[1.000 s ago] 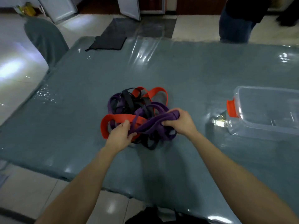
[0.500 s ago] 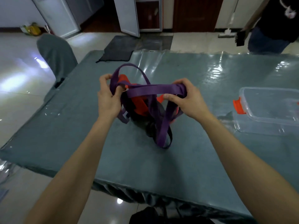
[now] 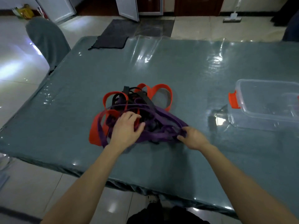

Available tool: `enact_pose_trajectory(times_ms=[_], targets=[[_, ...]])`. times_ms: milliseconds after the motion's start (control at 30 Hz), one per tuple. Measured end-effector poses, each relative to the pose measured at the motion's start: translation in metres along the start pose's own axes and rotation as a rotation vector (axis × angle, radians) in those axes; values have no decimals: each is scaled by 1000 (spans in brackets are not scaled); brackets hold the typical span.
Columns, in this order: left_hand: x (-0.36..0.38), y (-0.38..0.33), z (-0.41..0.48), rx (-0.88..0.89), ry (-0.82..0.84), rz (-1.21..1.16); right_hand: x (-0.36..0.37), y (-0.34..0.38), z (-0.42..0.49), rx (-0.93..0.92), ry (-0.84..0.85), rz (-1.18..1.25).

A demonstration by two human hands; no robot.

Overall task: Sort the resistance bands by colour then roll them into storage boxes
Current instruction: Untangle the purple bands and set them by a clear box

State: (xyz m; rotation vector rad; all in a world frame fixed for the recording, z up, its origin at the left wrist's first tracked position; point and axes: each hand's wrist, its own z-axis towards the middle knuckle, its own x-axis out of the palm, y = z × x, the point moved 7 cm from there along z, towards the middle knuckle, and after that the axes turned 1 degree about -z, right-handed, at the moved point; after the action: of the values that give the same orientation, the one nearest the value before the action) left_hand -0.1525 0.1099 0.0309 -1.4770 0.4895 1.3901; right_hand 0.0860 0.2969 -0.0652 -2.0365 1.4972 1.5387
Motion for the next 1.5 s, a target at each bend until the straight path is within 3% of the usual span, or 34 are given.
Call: enact_pose_trajectory(times_ms=[100,167,300,433,567,700,833,933,1033,1100,1167,1233,1300,1400,1500], targets=[[70,-2,-8,-150,421,115,11,-5,2,-43,-40,-22],[92,8,-13,-204,502,188,22,-10,1,-75,-7,-106],[88,9,-21,-115,417,240,34,-10,6,-206,-37,-325],[62,18,-32,-167,295,76,31,-8,17,-298,-39,-338],[-1,9,-8,-159,69,-243,-11,8,20,-288,-171,80],[-69,-1,30,-398,-94,-733,-89,58,12,-313,-338,410],[-126,21,57,-468,-395,-1041,-157,82,6,-315,-381,672],[-138,80,62,-643,-504,-1006,-195,85,-7,-311,-342,826],[-121,123,59,-752,-167,-458,-217,94,-23,-355,-277,858],[-112,105,57,-667,-57,-145,-221,104,-28,-387,-240,795],[-88,54,62,-448,13,-286,-223,117,-30,-411,-227,718],[-57,-10,64,-247,232,-570,-228,132,-33,-437,-230,665],[-32,-42,65,-102,381,-555,-243,150,-40,-479,-247,606],[-46,-58,89,-11,227,-409,-278,180,-54,-553,-260,532],[-112,-78,126,34,-12,-382,-335,213,-75,-655,-352,603]])
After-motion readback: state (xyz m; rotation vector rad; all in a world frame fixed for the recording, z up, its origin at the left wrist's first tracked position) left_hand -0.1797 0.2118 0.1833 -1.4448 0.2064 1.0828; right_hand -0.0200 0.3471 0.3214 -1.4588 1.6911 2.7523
